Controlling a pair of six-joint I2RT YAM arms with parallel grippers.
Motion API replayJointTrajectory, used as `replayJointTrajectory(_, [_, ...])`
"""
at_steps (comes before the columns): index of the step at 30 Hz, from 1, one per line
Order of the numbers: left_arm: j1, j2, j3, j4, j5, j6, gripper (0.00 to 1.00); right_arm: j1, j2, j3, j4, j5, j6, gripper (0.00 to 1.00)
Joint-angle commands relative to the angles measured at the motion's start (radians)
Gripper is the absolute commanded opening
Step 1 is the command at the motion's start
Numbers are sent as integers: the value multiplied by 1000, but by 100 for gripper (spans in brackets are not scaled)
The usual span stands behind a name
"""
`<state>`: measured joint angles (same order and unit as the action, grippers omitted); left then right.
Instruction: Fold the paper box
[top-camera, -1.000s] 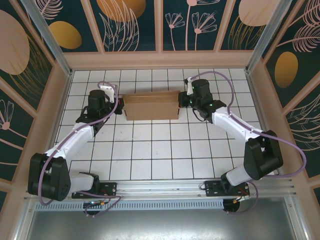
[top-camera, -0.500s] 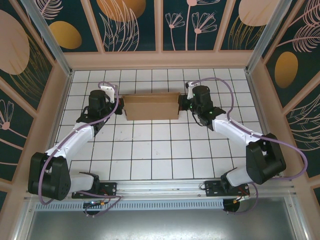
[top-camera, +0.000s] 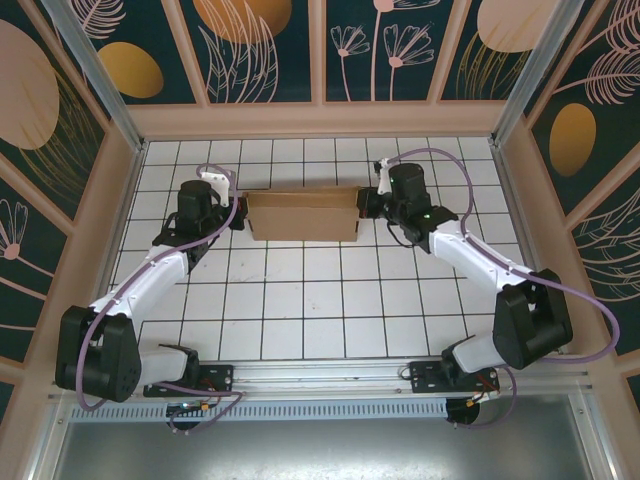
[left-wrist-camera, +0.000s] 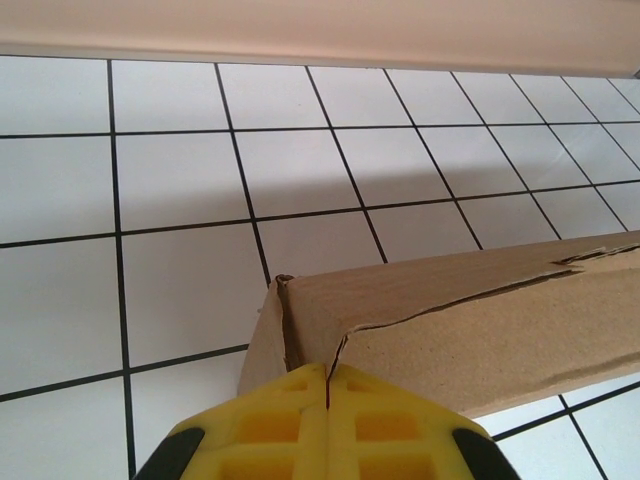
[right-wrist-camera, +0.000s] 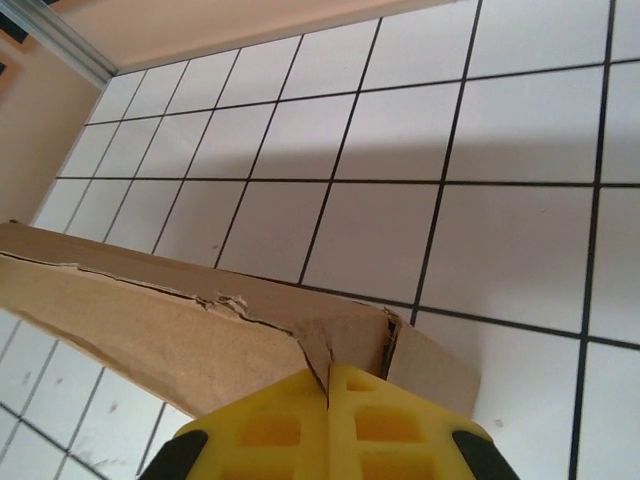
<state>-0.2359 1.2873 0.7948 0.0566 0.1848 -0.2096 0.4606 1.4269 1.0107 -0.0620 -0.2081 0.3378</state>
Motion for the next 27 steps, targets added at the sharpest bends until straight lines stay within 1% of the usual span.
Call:
replayJointTrajectory(1, [-2, 2, -27, -121, -25, 19, 0, -23, 13, 36, -68, -131, 86, 0])
replayJointTrajectory(7, [-2, 0, -28, -121, -25, 22, 0, -73, 9, 8, -66, -168, 85, 0])
replayJointTrajectory(8, [-2, 0, -27, -121, -25, 21, 0, -78, 10, -1, -62, -169, 75, 1])
replayJointTrajectory(9, [-3, 0, -27, -120, -24, 21, 0, -78, 12, -7, -67, -155, 56, 5])
replayJointTrajectory(12, [-3, 3, -26, -117, -18, 18, 0, -67, 32, -2, -110, -97, 4, 12])
replayJointTrajectory(21, [-2, 4, -18, -116, -10, 19, 0, -57, 29, 21, -142, -27, -38, 15])
replayJointTrajectory(22, [-2, 5, -19, -116, -10, 19, 0, -57, 31, 27, -148, -25, -42, 17])
replayJointTrajectory(24, [-2, 2, -20, -115, -7, 20, 0, -51, 38, 43, -167, -25, -56, 28])
replayJointTrajectory(25, [-2, 1, -21, -114, -7, 19, 0, -44, 40, 50, -174, -25, -64, 31])
replayJointTrajectory(27, [-2, 2, -20, -113, -6, 21, 0, -28, 37, 59, -184, -5, -76, 37])
